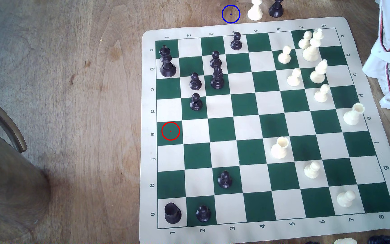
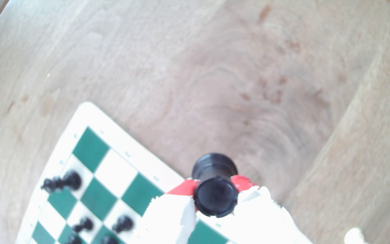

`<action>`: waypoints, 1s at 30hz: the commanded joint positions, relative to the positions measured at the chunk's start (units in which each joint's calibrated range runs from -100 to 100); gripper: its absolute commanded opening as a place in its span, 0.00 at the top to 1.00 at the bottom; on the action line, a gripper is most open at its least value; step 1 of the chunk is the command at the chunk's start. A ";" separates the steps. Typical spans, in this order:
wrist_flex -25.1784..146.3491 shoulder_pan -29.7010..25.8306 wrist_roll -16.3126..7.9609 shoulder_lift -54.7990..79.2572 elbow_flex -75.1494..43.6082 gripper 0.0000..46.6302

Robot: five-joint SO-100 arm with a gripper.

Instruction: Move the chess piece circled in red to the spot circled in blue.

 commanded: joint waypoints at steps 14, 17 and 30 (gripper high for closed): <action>-32.06 -3.63 0.10 -32.07 62.57 0.99; -37.30 -4.64 0.00 -34.96 71.73 0.99; -59.90 -5.74 0.24 -36.06 98.02 0.99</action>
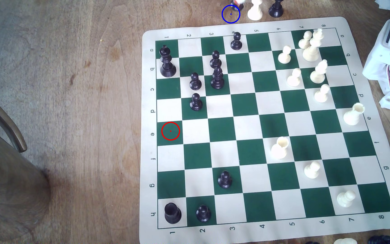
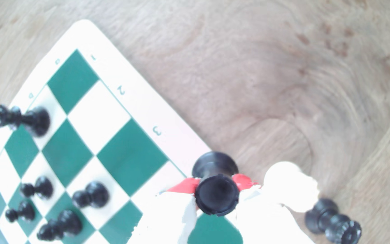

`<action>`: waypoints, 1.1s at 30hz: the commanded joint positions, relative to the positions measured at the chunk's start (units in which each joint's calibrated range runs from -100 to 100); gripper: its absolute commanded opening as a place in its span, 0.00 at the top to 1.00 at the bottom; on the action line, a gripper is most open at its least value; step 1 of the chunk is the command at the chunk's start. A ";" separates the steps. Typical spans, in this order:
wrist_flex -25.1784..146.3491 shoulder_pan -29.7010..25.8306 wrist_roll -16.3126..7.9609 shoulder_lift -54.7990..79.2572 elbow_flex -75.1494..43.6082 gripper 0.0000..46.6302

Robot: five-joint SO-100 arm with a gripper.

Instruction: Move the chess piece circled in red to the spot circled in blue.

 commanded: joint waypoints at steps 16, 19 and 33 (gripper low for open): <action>-9.32 2.11 1.90 9.58 -4.30 0.99; -9.90 1.87 1.90 10.34 -5.21 0.99; -9.90 2.66 2.74 12.98 -8.20 0.99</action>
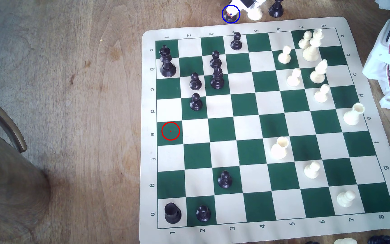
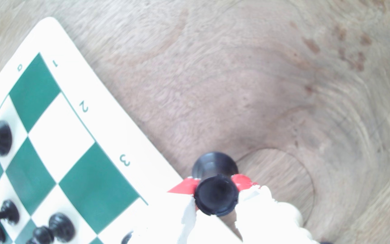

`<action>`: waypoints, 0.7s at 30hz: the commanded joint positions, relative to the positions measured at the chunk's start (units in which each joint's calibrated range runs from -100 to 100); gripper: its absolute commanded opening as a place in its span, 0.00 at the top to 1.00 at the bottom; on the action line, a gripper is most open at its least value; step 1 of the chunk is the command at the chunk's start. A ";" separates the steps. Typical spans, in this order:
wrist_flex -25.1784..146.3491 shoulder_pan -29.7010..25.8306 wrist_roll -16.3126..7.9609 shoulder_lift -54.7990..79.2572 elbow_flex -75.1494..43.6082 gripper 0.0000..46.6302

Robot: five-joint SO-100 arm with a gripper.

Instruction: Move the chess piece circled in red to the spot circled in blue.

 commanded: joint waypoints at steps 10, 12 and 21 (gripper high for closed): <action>-0.48 0.19 0.63 -0.51 -4.59 0.98; -0.48 0.19 0.68 -0.42 -4.59 0.97; -0.56 0.19 0.29 -0.25 -4.59 0.74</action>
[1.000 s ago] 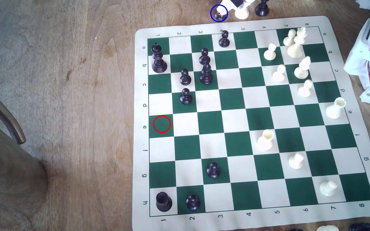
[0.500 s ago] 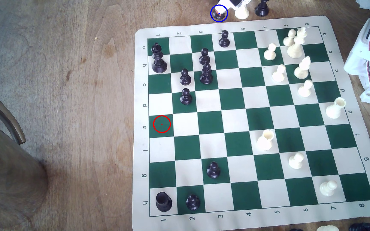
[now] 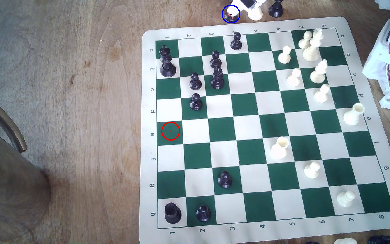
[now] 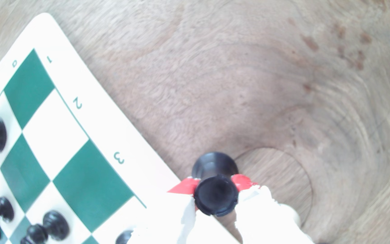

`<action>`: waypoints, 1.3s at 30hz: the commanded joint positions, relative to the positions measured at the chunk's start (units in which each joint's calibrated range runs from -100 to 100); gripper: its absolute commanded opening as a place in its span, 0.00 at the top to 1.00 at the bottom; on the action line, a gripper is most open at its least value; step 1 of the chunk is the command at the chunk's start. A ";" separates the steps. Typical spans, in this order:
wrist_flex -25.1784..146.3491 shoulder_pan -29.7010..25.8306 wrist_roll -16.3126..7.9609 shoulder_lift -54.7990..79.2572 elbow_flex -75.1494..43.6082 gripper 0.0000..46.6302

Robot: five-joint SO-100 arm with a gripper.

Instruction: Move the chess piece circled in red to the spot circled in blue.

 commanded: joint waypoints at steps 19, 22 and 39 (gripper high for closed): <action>-4.58 -1.99 -2.25 -23.41 1.58 0.62; -4.91 -4.41 -2.49 -34.45 7.11 0.62; 7.38 -19.90 -2.88 -85.81 39.84 0.65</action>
